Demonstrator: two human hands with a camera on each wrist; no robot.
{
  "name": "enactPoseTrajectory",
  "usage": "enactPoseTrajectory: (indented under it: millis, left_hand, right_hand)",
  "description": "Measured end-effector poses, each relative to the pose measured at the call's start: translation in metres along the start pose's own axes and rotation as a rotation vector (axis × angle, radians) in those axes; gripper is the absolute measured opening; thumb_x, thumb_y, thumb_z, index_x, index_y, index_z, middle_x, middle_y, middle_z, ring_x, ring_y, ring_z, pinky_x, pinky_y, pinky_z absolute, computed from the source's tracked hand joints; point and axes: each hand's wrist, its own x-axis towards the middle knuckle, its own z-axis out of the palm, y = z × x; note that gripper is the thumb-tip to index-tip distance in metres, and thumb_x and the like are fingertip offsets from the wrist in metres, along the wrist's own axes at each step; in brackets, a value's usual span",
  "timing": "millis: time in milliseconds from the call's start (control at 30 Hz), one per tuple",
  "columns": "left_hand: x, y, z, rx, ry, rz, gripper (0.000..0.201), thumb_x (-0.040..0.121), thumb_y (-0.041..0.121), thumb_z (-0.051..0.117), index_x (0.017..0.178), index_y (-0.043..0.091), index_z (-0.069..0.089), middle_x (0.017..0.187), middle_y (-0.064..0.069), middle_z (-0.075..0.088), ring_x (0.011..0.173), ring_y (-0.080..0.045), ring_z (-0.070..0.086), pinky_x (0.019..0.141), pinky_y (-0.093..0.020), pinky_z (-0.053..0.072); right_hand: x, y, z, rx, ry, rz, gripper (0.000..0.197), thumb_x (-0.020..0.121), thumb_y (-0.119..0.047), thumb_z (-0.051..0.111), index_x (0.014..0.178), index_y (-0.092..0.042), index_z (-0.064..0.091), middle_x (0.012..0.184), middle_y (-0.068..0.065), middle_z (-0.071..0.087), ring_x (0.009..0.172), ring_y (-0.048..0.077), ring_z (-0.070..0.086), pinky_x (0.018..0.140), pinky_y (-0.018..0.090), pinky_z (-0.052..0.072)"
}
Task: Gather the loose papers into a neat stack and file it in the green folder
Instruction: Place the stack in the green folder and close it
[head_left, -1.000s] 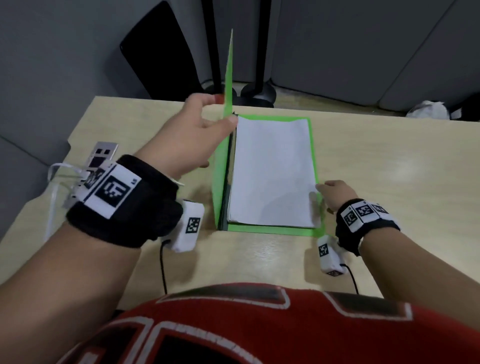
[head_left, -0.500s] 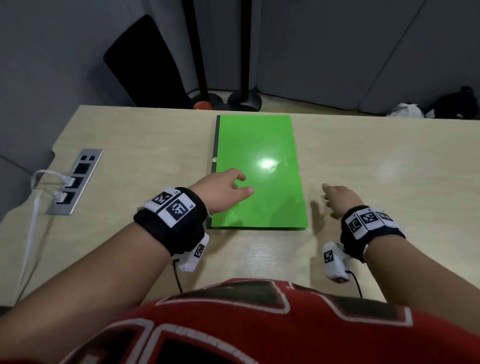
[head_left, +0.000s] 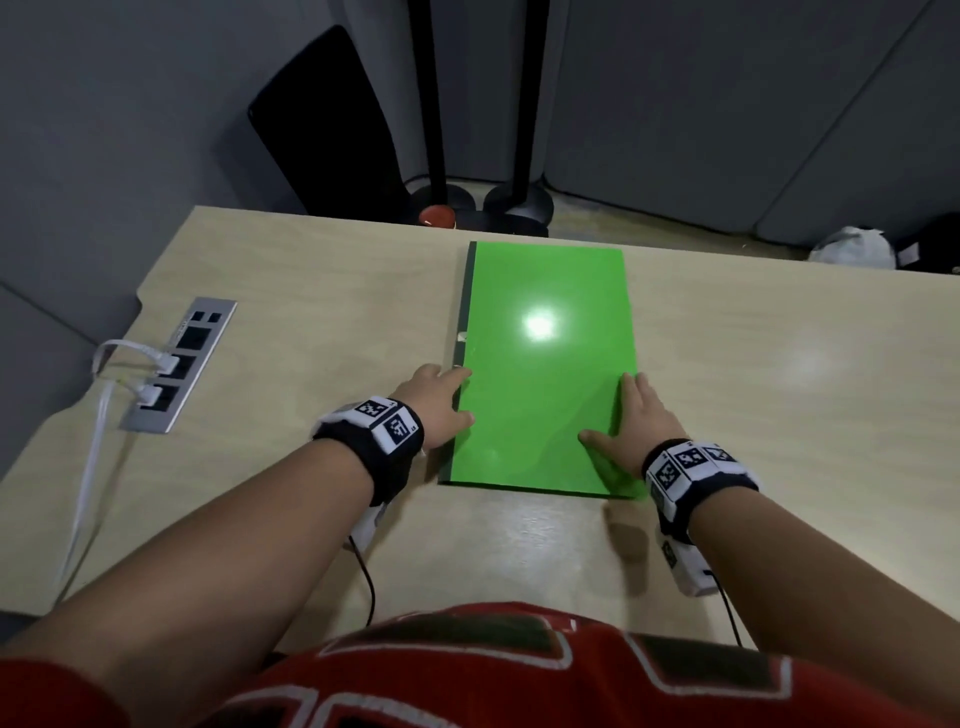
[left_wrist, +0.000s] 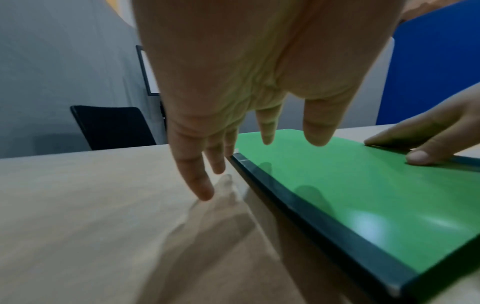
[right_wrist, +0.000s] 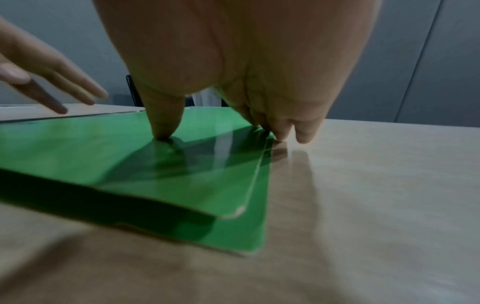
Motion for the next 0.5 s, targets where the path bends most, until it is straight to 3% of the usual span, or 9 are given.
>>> enactPoseTrajectory:
  millis: [167,333,500]
  left_hand:
    - [0.017,-0.011,0.002,0.105,-0.013,0.072,0.068,0.090,0.047,0.054,0.148,0.037,0.021,0.162,-0.008,0.000,0.147,-0.033,0.012,0.117,-0.051,0.023]
    - [0.026,-0.038,-0.001,0.104,0.001,-0.093,0.080,0.085,0.053,0.057,0.149,0.041,0.010,0.162,-0.005,-0.009,0.147,-0.039,-0.004,0.112,-0.066,0.020]
    - [0.026,-0.079,-0.009,0.074,0.021,-0.213,0.088,0.080,0.053,0.064,0.148,0.042,0.009,0.161,-0.004,-0.013,0.146,-0.043,-0.008,0.108,-0.069,0.023]
  right_hand:
    - [0.003,-0.038,0.006,-0.045,-0.075,-0.064,0.105,0.083,-0.060,0.056,0.152,-0.007,-0.004,0.161,0.013,-0.006,0.150,0.026,0.005,0.122,0.039,0.015]
    - [0.001,-0.102,0.020,-0.100,-0.098,-0.238,0.104,0.083,-0.062,0.054,0.152,-0.010,-0.003,0.161,0.012,-0.006,0.150,0.025,0.005,0.122,0.038,0.014]
    - [0.003,-0.150,0.029,-0.097,-0.147,-0.358,0.099,0.085,-0.055,0.058,0.153,-0.012,-0.001,0.162,0.009,-0.006,0.149,0.024,0.010,0.119,0.037,0.018]
